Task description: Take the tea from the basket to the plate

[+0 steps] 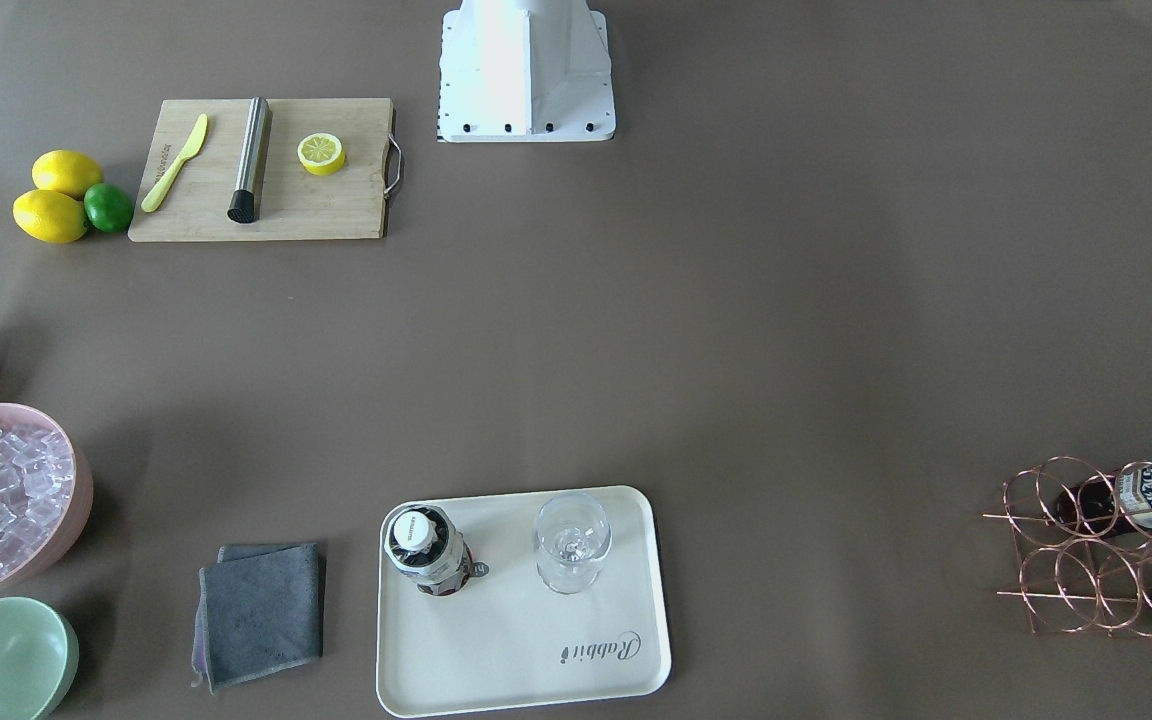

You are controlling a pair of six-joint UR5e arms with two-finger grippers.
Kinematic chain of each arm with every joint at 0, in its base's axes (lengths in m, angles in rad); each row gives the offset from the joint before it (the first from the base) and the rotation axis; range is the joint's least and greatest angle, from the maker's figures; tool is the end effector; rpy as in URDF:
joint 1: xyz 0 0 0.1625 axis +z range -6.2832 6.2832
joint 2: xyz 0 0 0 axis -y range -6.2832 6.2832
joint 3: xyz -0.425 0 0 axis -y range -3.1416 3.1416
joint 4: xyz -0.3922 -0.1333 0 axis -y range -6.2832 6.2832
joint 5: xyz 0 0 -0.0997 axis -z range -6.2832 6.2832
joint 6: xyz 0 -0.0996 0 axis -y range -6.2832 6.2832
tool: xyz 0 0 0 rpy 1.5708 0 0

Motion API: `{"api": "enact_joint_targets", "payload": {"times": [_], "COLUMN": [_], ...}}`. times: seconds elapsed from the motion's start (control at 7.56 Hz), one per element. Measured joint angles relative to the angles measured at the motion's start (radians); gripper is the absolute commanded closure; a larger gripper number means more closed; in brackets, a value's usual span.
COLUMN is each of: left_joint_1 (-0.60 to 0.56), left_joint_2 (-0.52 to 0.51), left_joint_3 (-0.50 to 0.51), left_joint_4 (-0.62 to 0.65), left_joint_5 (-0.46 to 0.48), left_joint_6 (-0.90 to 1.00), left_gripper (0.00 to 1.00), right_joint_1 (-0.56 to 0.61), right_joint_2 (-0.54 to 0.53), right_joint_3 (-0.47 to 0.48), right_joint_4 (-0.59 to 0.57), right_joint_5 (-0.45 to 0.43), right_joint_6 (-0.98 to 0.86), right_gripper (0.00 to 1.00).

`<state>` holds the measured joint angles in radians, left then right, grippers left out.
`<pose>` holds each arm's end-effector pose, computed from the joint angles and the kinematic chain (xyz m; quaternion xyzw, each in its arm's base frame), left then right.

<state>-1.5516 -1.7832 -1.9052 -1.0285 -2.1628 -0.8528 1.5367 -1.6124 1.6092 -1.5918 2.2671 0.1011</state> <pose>-0.0676 -0.5261 0.4562 -0.1212 0.2653 -0.3866 0.8749 0.0533 -0.4744 0.6672 -0.0344 -0.3396 0.0356 0.9393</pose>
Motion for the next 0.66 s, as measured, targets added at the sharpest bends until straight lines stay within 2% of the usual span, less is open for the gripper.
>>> {"api": "enact_joint_targets", "payload": {"times": [0.4,0.66], "left_joint_1": [-0.101,-0.143], "left_joint_2": [0.233,0.383], "left_joint_3": [-0.073,-0.086], "left_joint_4": [-0.08,-0.234], "left_joint_5": [-0.08,-0.093], "left_joint_6": [0.409,0.493], "left_gripper": [0.01,0.01], "right_joint_1": [0.0,0.0], "right_joint_2": [-0.012,-0.015], "right_joint_3": [-0.01,-0.013], "right_joint_4": [0.072,0.077], "right_joint_5": [0.004,0.004], "right_joint_6": [-0.001,-0.001], "right_gripper": [0.0,0.0]}}
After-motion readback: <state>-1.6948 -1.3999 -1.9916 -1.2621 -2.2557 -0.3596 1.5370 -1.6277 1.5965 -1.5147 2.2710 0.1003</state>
